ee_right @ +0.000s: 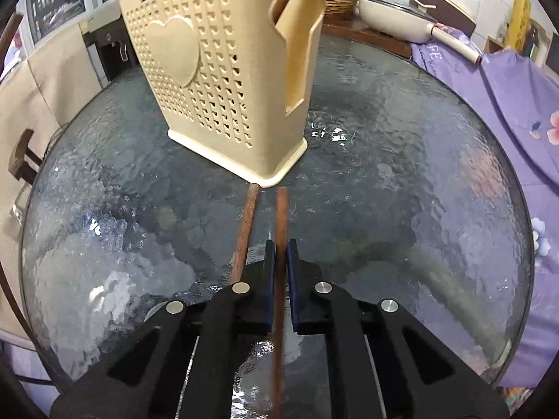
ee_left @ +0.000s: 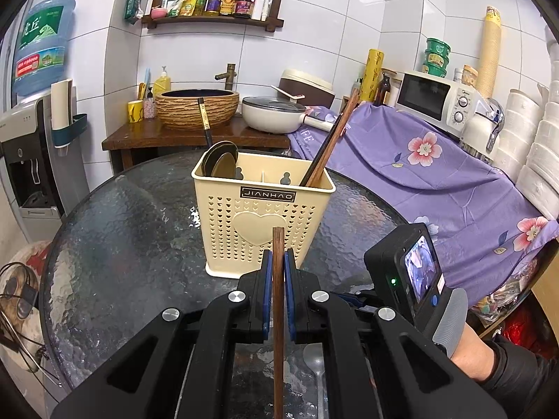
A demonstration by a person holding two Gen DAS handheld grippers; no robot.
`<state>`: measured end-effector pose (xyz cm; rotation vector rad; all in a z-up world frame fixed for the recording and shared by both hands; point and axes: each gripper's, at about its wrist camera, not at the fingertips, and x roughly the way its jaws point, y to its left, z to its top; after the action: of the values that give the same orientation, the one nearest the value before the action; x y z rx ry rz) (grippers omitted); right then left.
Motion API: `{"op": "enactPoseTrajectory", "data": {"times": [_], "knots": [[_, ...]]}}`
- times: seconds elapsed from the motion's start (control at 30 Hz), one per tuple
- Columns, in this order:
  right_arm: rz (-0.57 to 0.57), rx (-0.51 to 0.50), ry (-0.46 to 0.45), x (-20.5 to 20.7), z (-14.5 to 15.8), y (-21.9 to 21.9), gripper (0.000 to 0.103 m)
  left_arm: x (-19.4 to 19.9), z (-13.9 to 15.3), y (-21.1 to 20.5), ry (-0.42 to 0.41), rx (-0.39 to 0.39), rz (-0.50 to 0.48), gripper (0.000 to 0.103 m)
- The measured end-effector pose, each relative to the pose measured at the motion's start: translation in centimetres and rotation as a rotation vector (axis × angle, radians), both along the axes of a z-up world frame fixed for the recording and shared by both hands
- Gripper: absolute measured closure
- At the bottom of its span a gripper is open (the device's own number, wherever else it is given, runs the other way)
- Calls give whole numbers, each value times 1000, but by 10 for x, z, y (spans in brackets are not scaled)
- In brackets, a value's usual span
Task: Organize utensils
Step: 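Lift both wooden chopsticks and carry them over the cream holder, then lower the chopsticks into the holder and open both tools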
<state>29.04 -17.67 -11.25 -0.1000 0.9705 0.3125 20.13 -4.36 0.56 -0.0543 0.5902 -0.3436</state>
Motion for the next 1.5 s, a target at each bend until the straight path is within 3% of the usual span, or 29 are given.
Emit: {"op": "enactPoseTrajectory", "data": {"times": [0.17, 0.5, 0.63, 1.2, 1.5], "knots": [[-8, 74, -68, -7, 22, -14, 96, -1, 2, 0, -9, 0, 2, 96], [45, 328, -254, -51, 120, -50, 96, -14, 21, 5, -60, -38, -8, 96], [71, 377, -300, -63, 146, -57, 96, -24, 35, 7, -94, -61, -23, 96], [121, 404, -398, -64, 196, -48, 96, -25, 64, -3, -168, -43, -49, 96], [126, 442, -480, -38, 255, -46, 96, -4, 120, -1, -247, -6, -30, 96]]}}
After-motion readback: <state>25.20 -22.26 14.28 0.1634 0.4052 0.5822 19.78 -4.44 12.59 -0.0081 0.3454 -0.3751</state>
